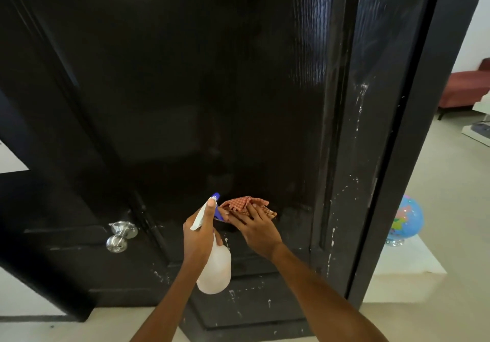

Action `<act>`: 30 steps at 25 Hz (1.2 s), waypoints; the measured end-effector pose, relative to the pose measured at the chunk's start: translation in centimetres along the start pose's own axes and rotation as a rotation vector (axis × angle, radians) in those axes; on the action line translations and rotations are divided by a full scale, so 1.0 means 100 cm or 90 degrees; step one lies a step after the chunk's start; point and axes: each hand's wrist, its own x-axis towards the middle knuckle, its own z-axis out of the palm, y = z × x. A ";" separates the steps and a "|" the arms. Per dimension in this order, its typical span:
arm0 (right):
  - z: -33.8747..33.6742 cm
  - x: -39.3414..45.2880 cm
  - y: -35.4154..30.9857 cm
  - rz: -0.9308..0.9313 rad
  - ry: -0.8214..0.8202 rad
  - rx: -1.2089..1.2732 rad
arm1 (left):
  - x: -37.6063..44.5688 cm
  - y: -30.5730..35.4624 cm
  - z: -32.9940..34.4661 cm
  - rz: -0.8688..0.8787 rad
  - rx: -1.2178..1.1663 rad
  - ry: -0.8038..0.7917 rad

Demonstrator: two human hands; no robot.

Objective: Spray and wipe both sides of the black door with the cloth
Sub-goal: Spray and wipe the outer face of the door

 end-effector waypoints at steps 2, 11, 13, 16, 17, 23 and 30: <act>0.000 -0.008 0.006 0.041 -0.025 -0.028 | 0.002 -0.002 -0.001 0.006 0.005 -0.008; -0.076 -0.002 0.066 0.558 0.394 0.238 | 0.022 -0.004 0.006 0.041 0.010 -0.108; -0.077 -0.001 0.061 0.556 0.409 0.256 | 0.029 -0.003 0.011 0.030 0.015 -0.118; -0.039 -0.028 0.043 0.569 0.328 0.270 | 0.035 -0.009 0.017 -0.006 0.003 -0.131; -0.022 -0.038 0.035 0.556 0.289 0.291 | 0.037 -0.011 0.018 -0.013 -0.002 -0.139; 0.051 -0.030 -0.030 0.468 0.162 0.281 | 0.047 -0.013 0.014 -0.024 0.030 -0.147; 0.033 0.021 -0.053 0.363 0.227 0.158 | 0.054 -0.023 -0.016 -0.053 0.013 -0.121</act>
